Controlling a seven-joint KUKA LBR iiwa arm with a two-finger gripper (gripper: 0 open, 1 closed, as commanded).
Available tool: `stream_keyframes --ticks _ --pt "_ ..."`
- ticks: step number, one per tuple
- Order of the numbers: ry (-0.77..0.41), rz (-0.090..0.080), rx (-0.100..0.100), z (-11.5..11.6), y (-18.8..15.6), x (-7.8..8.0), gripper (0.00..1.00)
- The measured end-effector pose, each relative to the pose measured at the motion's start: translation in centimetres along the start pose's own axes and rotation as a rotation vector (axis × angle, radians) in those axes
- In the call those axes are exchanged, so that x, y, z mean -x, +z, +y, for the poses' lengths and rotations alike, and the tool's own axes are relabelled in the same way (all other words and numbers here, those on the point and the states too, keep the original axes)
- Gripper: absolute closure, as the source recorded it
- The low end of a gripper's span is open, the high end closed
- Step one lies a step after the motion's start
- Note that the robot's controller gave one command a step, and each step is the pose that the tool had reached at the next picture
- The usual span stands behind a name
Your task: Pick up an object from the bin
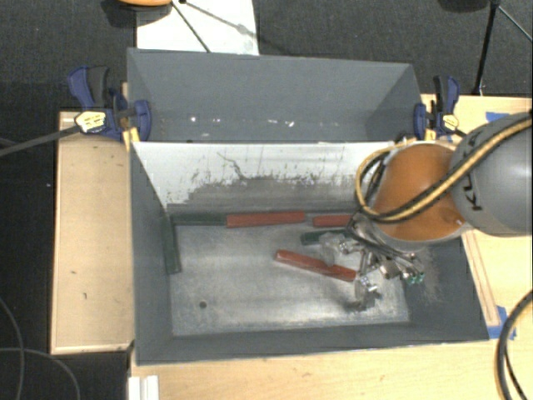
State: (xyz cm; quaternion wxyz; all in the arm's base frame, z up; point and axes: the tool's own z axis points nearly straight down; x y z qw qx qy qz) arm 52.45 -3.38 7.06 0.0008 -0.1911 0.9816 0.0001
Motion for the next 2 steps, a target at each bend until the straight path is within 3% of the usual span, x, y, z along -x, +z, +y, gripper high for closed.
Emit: stream_keyframes --ticks 1,2 --pt "-0.003 -0.003 -0.001 0.0 -0.09 0.11 1.0" --pt "-0.005 0.0 0.0 0.01 0.0 0.01 0.0"
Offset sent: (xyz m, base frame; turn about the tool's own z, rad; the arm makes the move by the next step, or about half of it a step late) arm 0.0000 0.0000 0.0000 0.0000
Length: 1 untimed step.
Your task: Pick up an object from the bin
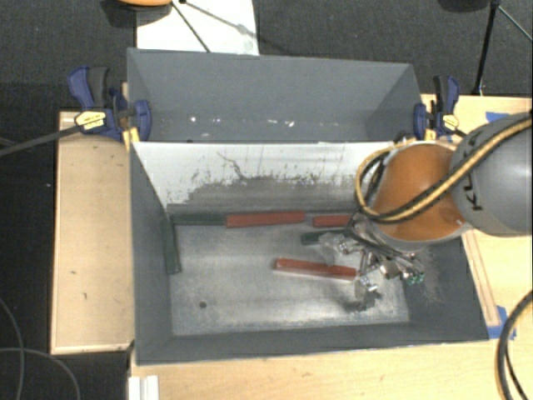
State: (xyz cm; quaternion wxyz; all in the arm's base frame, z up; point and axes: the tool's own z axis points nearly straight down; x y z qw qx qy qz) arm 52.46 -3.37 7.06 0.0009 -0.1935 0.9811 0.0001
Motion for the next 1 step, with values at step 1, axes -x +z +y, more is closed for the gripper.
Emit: stream_keyframes --ticks 1 --pt "-0.002 -0.003 -0.001 -0.01 -0.08 0.1 1.0"
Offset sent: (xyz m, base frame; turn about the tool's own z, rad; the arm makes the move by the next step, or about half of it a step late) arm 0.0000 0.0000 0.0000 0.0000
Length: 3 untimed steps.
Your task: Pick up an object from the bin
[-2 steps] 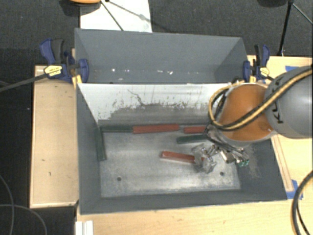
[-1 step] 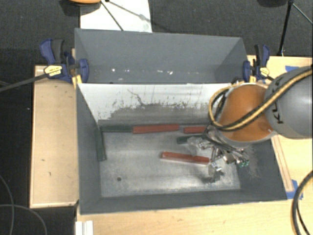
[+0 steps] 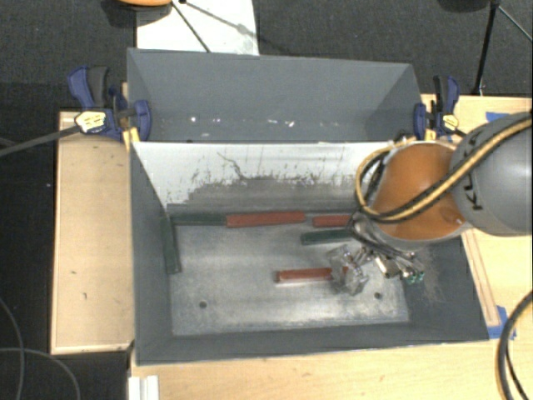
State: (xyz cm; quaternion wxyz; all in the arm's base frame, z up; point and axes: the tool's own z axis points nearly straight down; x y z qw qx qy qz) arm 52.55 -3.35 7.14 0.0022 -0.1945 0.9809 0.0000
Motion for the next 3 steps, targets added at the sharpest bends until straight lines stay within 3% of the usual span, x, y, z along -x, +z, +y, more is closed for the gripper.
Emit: stream_keyframes --ticks 1,2,3 --pt "-0.002 0.002 0.001 0.0 0.1 -0.1 0.0" --pt "0.0 0.002 0.0 0.0 0.1 -0.1 0.0" --pt "-0.299 -0.001 0.002 8.1 0.1 6.3 1.0"
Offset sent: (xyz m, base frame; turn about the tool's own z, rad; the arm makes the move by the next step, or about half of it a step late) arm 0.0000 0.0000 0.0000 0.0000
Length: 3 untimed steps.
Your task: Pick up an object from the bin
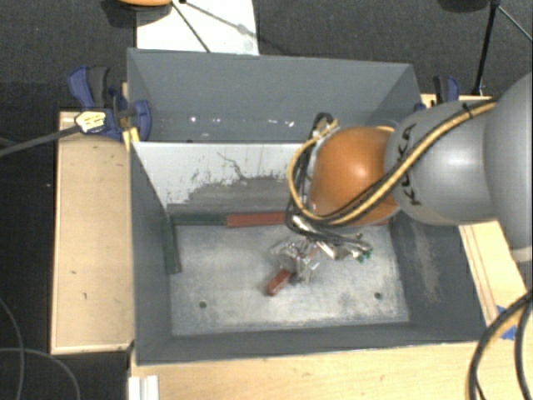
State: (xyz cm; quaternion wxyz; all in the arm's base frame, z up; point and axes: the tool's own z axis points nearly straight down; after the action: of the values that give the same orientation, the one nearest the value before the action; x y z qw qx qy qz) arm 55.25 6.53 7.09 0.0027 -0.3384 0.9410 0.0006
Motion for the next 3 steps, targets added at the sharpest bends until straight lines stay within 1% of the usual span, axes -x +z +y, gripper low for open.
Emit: stream_keyframes --ticks 1,2,3 --pt "0.001 0.0 0.0 0.0 0.0 0.0 1.0" --pt "-0.085 0.003 0.001 0.4 -12.3 -0.4 1.0" --pt "-0.084 0.003 0.001 0.4 -12.3 -0.4 1.0"
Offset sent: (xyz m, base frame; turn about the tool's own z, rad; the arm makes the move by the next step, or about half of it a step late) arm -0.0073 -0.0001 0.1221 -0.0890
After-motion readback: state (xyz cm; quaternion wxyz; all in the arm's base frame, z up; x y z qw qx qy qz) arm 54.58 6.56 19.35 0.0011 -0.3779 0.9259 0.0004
